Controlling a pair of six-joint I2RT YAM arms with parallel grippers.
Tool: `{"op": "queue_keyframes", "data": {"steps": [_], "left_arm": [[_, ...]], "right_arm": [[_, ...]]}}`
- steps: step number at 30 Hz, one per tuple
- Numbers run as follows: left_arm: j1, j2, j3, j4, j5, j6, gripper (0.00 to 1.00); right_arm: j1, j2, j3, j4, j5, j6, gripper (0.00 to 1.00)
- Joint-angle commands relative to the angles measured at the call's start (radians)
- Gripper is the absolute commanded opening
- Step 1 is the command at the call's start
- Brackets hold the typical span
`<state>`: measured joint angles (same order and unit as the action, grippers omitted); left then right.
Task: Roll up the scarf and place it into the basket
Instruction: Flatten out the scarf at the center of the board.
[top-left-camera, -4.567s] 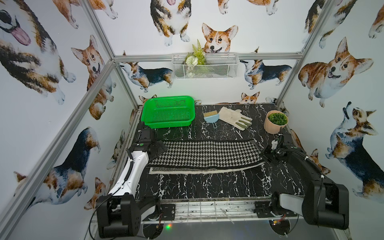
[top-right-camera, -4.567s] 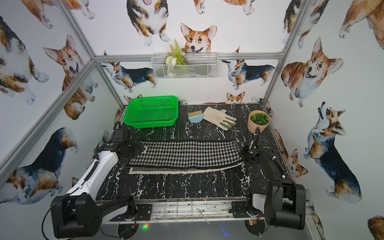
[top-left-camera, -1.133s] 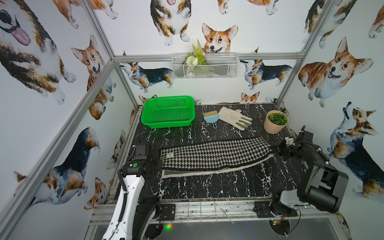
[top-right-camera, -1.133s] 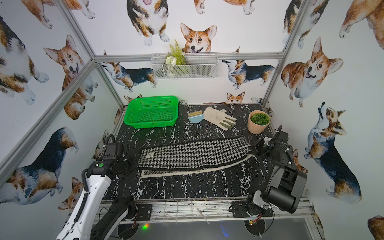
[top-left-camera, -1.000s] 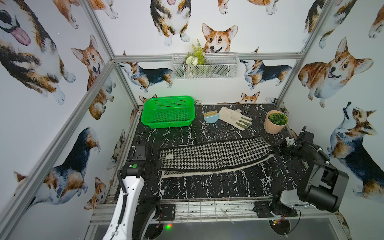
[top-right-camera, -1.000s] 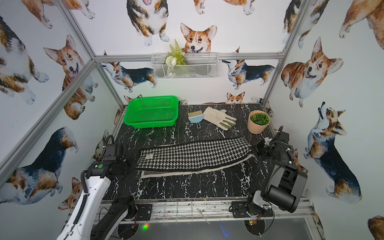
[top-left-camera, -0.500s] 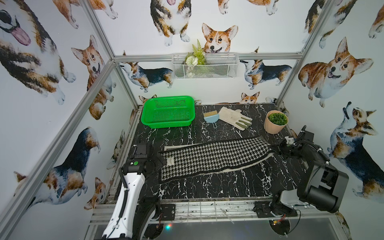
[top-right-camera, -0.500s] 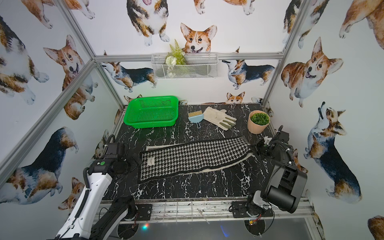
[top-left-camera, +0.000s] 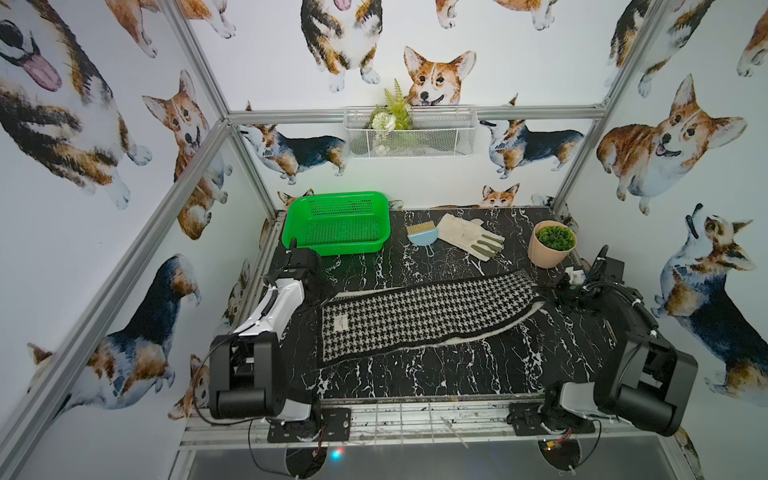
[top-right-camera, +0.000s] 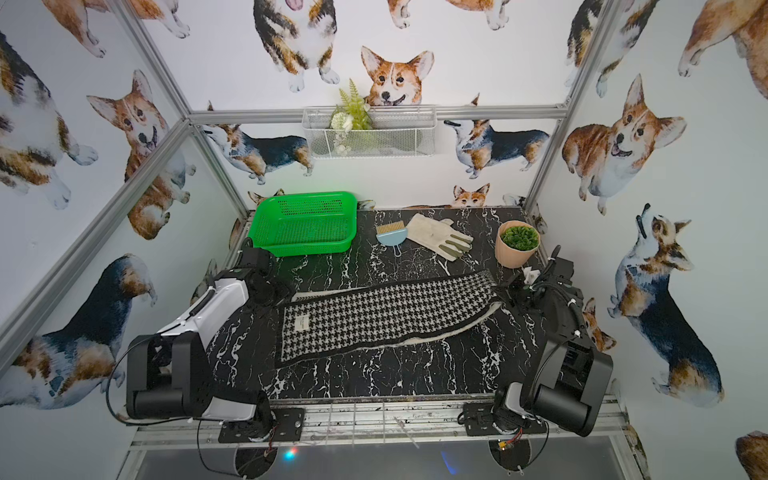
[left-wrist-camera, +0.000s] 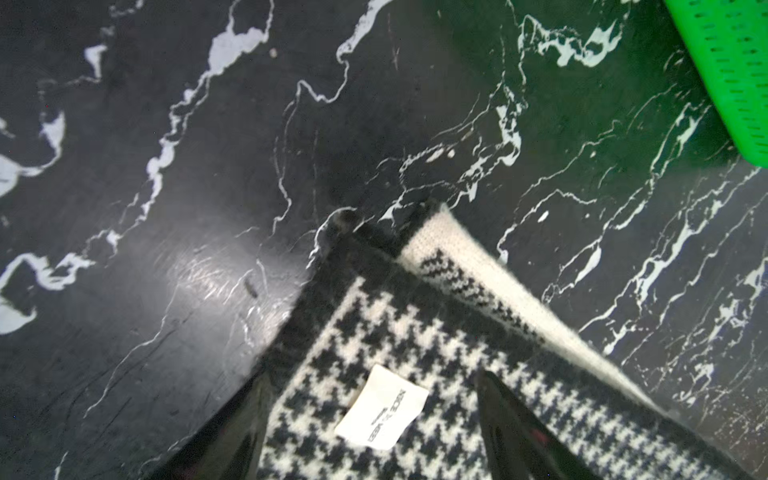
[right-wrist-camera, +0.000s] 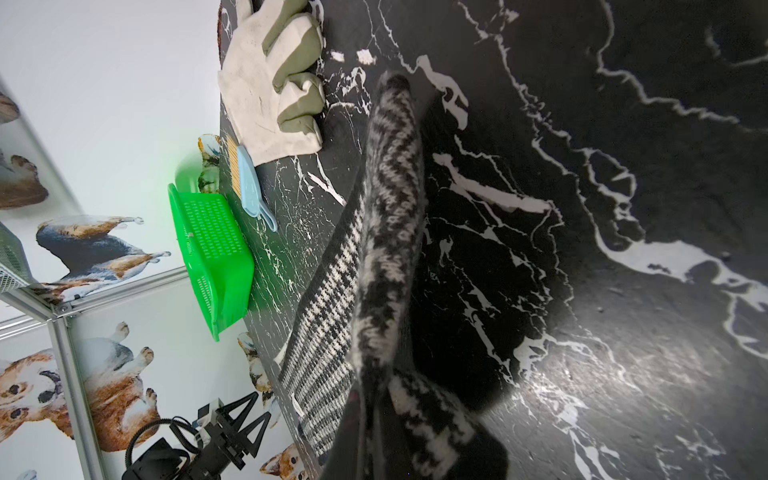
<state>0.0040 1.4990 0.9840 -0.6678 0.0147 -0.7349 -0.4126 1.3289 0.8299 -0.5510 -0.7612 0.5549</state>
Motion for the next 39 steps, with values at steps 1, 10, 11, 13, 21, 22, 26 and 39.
{"op": "queue_keyframes", "data": {"steps": [1, 10, 11, 13, 21, 22, 26, 39], "left_arm": [[0.0, 0.074, 0.038, 0.008, -0.042, 0.029, 0.78], [0.0, 0.208, 0.046, 0.043, -0.055, 0.025, 0.65], [0.0, 0.215, 0.045, 0.045, -0.055, 0.025, 0.64], [0.0, 0.227, 0.042, 0.051, -0.055, 0.022, 0.6], [0.003, 0.258, 0.042, 0.066, -0.064, 0.033, 0.35], [0.004, 0.258, 0.042, 0.068, -0.059, 0.034, 0.32], [0.002, 0.248, 0.037, 0.071, -0.058, 0.034, 0.29], [0.004, 0.175, 0.017, 0.048, -0.052, 0.028, 0.4]], "right_arm": [[0.01, -0.016, -0.003, 0.023, 0.002, 0.025, 0.0], [0.023, -0.032, 0.002, 0.013, 0.013, 0.025, 0.0], [0.023, -0.032, 0.002, 0.011, 0.013, 0.025, 0.0], [0.023, -0.036, 0.003, 0.01, 0.013, 0.023, 0.0], [0.023, -0.036, 0.001, 0.01, 0.019, 0.02, 0.0], [0.023, -0.036, 0.001, 0.007, 0.021, 0.016, 0.0], [0.023, -0.036, 0.002, 0.002, 0.028, 0.01, 0.0], [0.023, -0.025, 0.0, 0.01, 0.027, 0.008, 0.0]]}}
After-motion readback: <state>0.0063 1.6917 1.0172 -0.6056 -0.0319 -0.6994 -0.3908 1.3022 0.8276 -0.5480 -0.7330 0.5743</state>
